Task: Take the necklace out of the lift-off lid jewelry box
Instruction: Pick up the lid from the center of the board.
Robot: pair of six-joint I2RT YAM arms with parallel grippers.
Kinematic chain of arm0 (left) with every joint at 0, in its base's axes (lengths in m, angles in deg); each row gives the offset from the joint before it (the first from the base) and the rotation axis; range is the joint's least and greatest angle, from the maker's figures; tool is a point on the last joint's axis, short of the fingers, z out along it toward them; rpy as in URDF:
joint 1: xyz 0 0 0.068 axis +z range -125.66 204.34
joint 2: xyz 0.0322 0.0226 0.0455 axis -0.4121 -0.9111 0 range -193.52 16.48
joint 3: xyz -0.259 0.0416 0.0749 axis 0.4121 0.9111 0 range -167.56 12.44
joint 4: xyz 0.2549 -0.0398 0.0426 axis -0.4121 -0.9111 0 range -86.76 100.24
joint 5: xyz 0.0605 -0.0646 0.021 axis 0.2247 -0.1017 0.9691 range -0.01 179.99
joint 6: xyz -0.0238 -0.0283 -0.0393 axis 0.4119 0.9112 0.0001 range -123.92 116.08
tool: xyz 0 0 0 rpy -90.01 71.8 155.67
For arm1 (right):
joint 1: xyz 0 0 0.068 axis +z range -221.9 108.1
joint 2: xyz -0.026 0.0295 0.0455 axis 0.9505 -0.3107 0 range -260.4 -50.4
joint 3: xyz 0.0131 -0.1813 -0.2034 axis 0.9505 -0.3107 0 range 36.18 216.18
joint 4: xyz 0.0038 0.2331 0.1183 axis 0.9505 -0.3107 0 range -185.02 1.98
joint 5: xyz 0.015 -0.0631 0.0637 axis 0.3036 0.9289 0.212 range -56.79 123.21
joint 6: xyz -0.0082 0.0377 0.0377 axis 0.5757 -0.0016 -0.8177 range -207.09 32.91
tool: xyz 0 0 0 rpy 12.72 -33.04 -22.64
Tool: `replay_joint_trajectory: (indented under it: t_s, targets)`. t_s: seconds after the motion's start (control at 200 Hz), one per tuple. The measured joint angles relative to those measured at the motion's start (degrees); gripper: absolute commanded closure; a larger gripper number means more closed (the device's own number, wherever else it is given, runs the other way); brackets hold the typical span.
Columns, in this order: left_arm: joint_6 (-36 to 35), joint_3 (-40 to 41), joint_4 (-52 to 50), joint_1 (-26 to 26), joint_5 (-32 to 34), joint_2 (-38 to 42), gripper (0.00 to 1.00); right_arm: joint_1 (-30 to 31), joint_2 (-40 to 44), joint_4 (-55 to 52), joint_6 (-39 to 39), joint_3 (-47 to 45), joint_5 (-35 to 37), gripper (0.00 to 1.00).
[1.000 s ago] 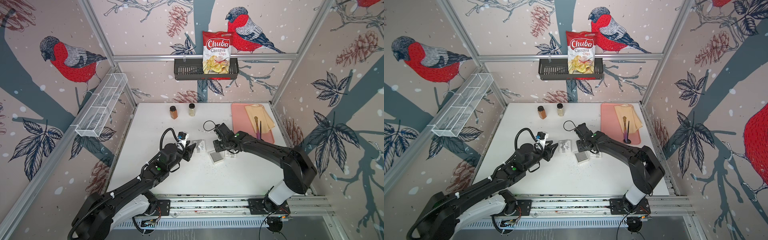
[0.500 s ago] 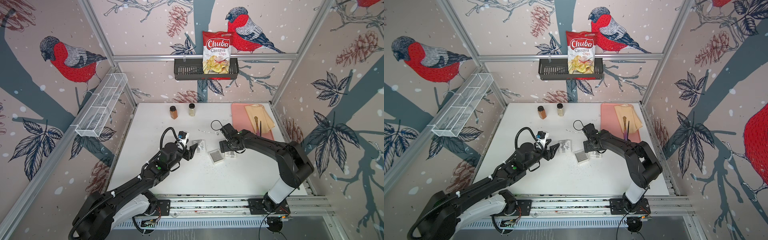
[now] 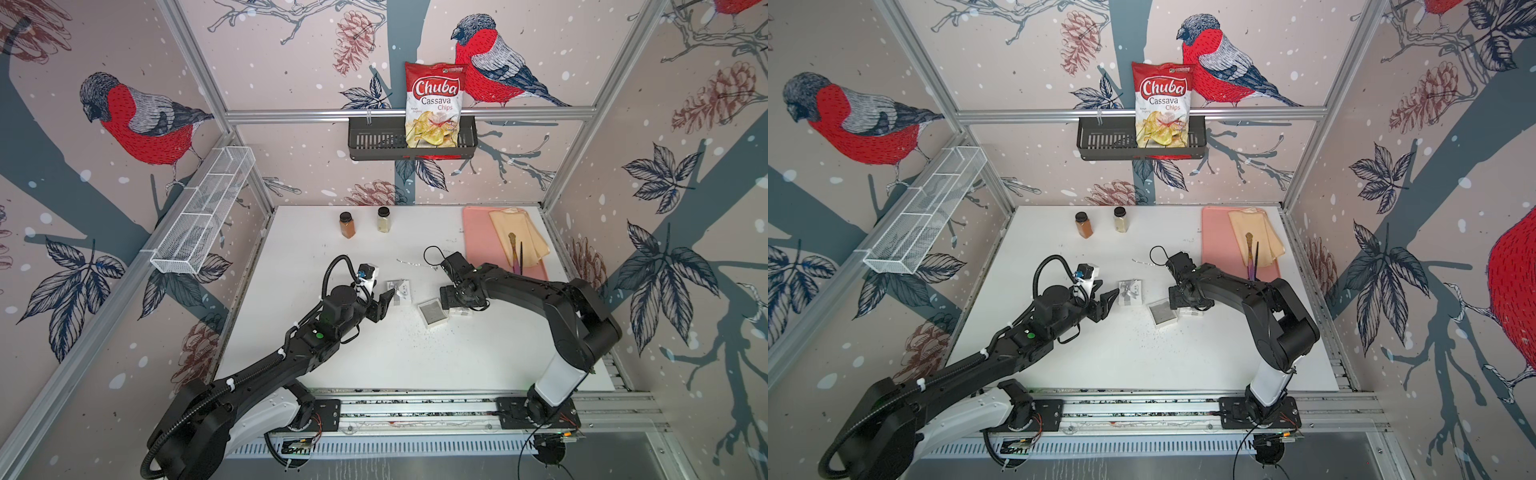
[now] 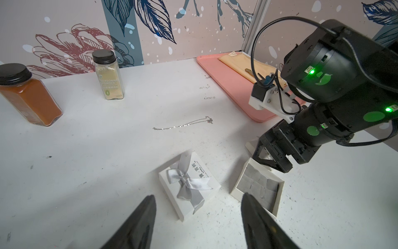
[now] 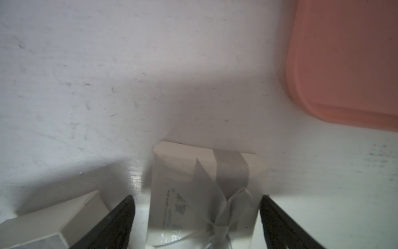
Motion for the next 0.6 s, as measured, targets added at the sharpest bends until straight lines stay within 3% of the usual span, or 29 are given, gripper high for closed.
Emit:
replay_joint_trajectory:
  t_s: [0.6]
  targets:
    - [-0.2, 0.0, 0.0, 0.0, -0.3, 0.0, 0.33, -1.0, -0.1, 1.0, 0.7, -1.4, 0.0, 0.22]
